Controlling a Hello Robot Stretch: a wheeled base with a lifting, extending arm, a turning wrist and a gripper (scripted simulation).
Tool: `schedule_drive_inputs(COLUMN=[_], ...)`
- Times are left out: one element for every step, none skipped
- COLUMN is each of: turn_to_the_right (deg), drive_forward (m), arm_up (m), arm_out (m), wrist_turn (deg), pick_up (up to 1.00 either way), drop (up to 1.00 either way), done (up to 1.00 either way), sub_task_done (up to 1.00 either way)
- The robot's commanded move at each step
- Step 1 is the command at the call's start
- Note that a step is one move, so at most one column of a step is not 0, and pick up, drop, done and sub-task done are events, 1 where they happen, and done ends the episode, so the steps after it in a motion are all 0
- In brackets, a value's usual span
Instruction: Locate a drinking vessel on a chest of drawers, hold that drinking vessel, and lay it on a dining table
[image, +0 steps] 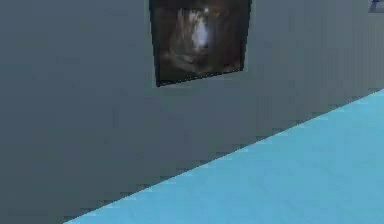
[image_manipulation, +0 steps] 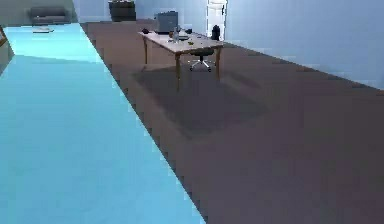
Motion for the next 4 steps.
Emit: schedule_drive_inputs(turn_to_the_right=[45.0, 6.0, 3.0, 0.0], drive_forward=[0.00, 0.00, 0.00, 1.00], arm_up=[0.00, 0.00, 0.00, 0.00], arm_out=[0.00, 0.00, 0.00, 0.00], wrist_turn=[0.0, 0.0, 0.0, 0.0], pick_up=[0.00, 0.00, 0.00, 0.00], drop=[0.00, 0.00, 0.00, 0.00], done=[0.00, 0.00, 0.00, 0.00], sub_task_done=[0.00, 0.00, 0.00, 0.00])
